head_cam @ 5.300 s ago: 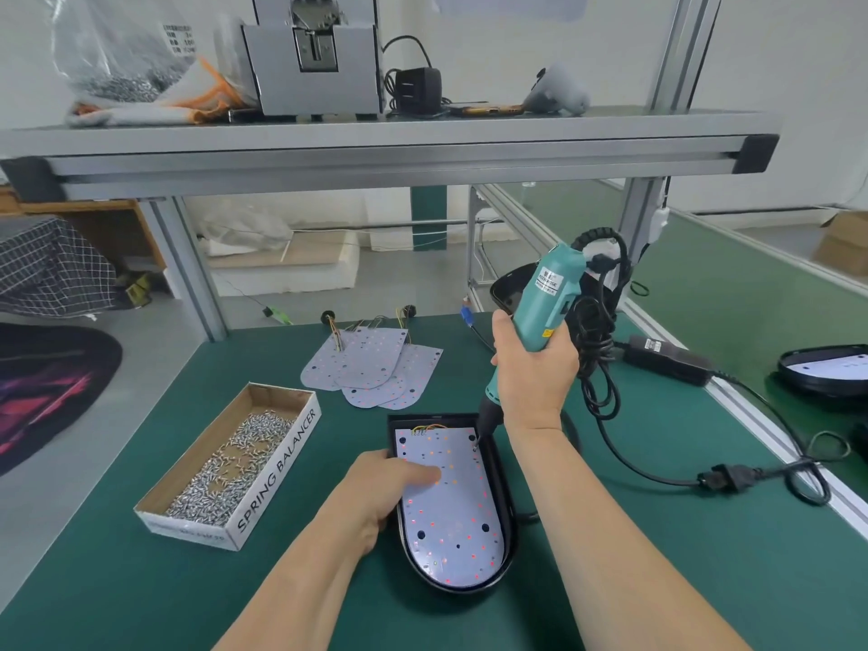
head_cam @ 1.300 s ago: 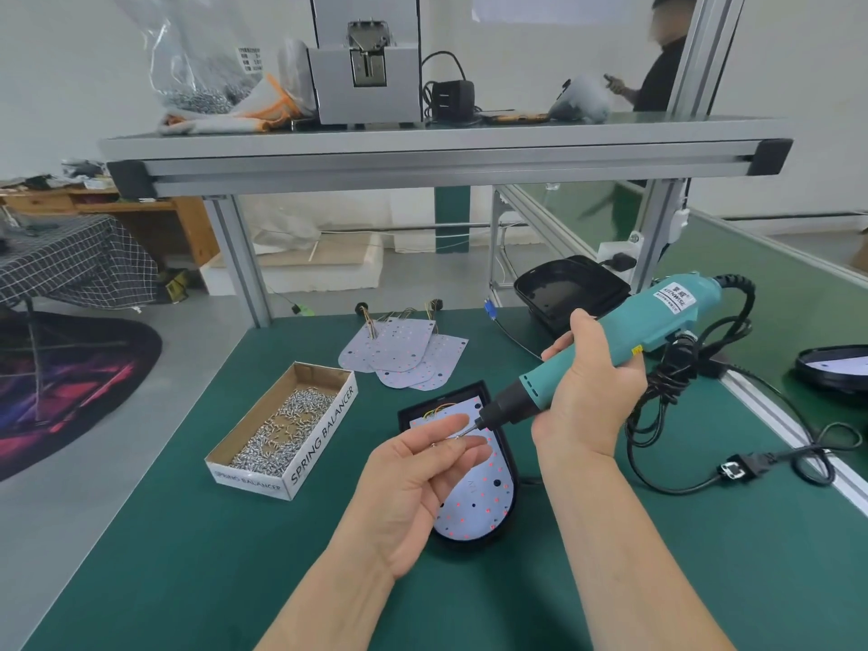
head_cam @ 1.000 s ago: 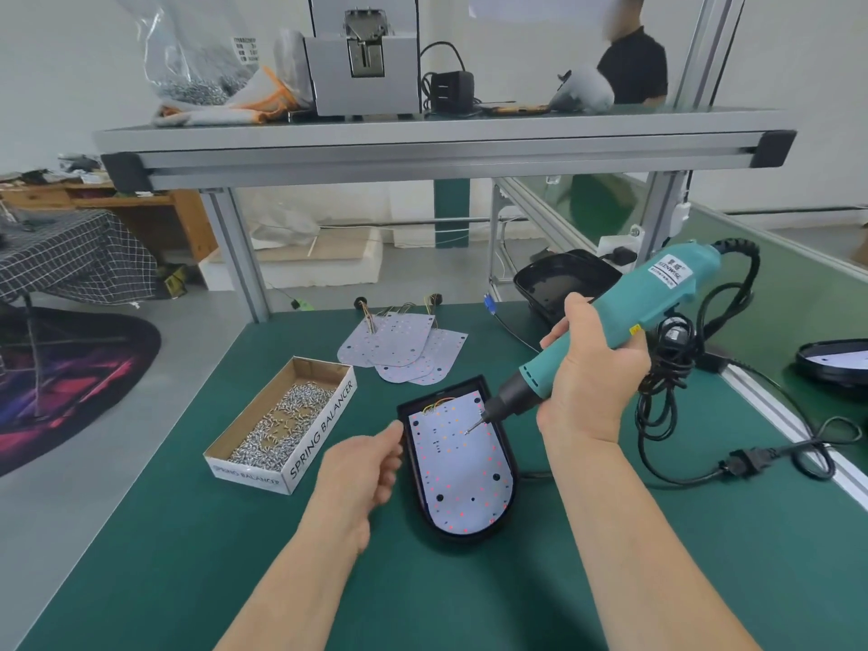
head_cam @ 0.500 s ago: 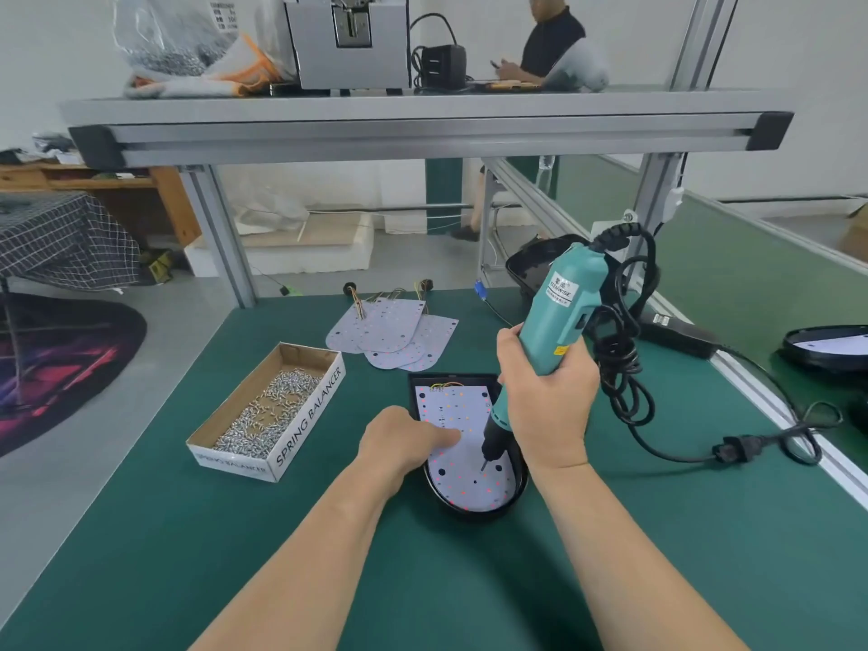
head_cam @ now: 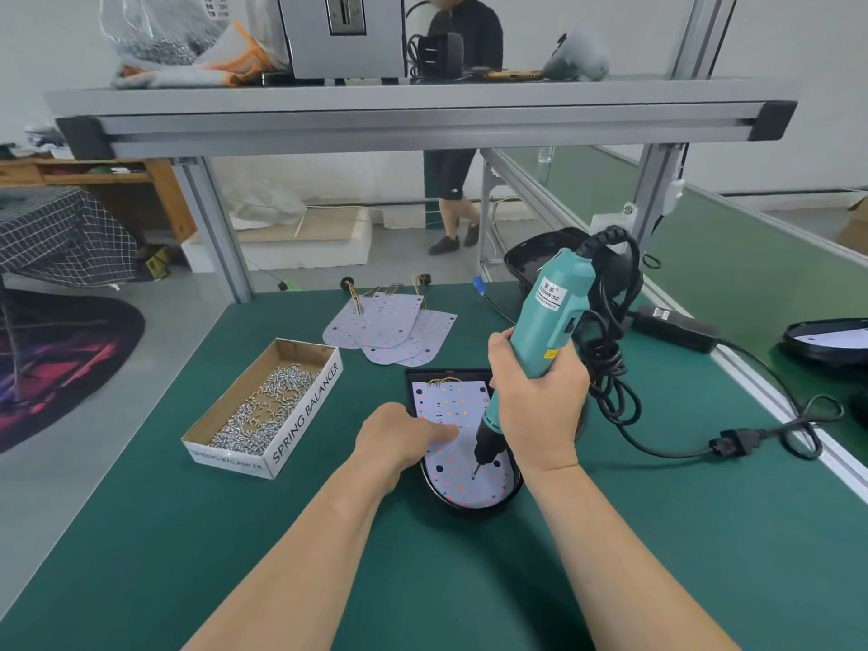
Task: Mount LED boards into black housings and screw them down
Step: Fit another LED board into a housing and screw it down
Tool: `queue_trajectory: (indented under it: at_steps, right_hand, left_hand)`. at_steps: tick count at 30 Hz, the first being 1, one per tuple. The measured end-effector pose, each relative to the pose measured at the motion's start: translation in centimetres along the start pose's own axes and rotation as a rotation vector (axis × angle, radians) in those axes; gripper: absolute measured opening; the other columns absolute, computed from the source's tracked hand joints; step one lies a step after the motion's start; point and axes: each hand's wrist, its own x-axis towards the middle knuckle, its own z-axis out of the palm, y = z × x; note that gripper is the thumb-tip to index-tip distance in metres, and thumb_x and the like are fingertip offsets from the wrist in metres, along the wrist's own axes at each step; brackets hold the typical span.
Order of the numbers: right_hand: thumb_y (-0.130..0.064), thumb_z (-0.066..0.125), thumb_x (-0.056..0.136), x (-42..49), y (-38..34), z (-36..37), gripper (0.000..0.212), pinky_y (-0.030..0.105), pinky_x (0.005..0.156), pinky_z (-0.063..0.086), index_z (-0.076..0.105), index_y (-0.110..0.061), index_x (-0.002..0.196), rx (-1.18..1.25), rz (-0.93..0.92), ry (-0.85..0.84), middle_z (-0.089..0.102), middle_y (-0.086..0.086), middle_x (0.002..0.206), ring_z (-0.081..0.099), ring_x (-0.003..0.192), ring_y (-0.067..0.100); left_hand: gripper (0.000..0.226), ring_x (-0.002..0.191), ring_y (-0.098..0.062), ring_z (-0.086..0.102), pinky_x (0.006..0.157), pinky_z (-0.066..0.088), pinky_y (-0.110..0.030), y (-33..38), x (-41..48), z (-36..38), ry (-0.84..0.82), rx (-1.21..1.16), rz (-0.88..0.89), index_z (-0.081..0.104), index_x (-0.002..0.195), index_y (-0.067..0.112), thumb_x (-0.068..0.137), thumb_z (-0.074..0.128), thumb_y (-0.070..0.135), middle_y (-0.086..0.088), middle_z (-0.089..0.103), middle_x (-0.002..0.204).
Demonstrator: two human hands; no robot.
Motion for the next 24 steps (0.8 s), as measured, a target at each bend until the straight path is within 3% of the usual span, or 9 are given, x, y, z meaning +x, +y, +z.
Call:
queue_trajectory:
  at_steps: [4, 7, 11, 15, 20, 24]
  right_hand:
    - [-0.036, 0.069, 0.076, -0.07, 0.2, 0.07, 0.016, 0.04, 0.054, 0.049, 0.055, -0.032, 0.069, -0.004, 0.014, -0.005, 0.056, -0.001, 0.058, 0.054, 0.054, 0.026]
    - [-0.036, 0.069, 0.076, -0.2, 0.26, 0.17, 0.02, 0.045, 0.055, 0.05, 0.055, -0.022, 0.072, 0.024, 0.032, -0.018, 0.055, 0.004, 0.059, 0.053, 0.055, 0.032]
    - [-0.04, 0.067, 0.072, -0.48, 0.28, 0.38, 0.038, 0.048, 0.054, 0.05, 0.049, -0.007, 0.071, 0.035, 0.065, -0.029, 0.052, 0.015, 0.06, 0.051, 0.058, 0.04]
    - [-0.035, 0.067, 0.074, -0.73, -0.04, 0.67, 0.034, 0.036, 0.051, 0.041, 0.042, -0.015, 0.066, 0.011, 0.047, -0.06, 0.045, 0.0, 0.055, 0.042, 0.052, 0.021]
    - [-0.033, 0.068, 0.075, -0.75, -0.18, 0.54, 0.035, 0.048, 0.054, 0.05, 0.047, -0.006, 0.072, 0.036, 0.088, -0.052, 0.051, 0.014, 0.058, 0.051, 0.058, 0.04]
    - [-0.038, 0.07, 0.077, -1.0, -0.58, -0.12, 0.02, 0.035, 0.055, 0.051, 0.059, -0.022, 0.073, 0.05, 0.006, -0.087, 0.058, -0.002, 0.057, 0.057, 0.056, 0.025]
  left_hand:
    - [0.042, 0.086, -0.024, 0.067, 0.07, 0.049, -0.03, -0.04, -0.07, -0.04, 0.002, -0.004, 0.004, 0.065, 0.092, 0.008, 0.068, 0.086, 0.036, -0.008, 0.072, 0.099]
    - [0.048, 0.09, -0.024, 0.069, 0.085, 0.058, -0.039, 0.11, -0.21, -0.02, -0.009, -0.014, 0.007, 0.068, 0.095, 0.009, 0.062, 0.085, 0.039, -0.006, 0.073, 0.098]
    - [0.053, 0.092, -0.024, 0.069, 0.089, 0.057, -0.042, 0.23, -0.53, -0.08, -0.015, -0.012, 0.013, 0.068, 0.098, 0.01, 0.059, 0.084, 0.041, -0.004, 0.072, 0.099]
    - [0.05, 0.092, -0.025, 0.069, 0.088, 0.057, -0.043, 0.11, -0.63, -0.18, -0.012, 0.0, 0.026, 0.069, 0.098, 0.01, 0.06, 0.083, 0.04, -0.005, 0.072, 0.099]
    - [0.045, 0.092, -0.025, 0.069, 0.089, 0.057, -0.045, 0.22, -0.61, -0.17, -0.01, 0.014, 0.03, 0.069, 0.096, 0.01, 0.065, 0.084, 0.039, -0.005, 0.073, 0.097]
    - [0.046, 0.095, -0.027, 0.069, 0.091, 0.057, -0.046, 0.03, -0.49, -0.35, -0.028, 0.003, 0.04, 0.07, 0.099, 0.009, 0.067, 0.085, 0.038, -0.006, 0.073, 0.1]
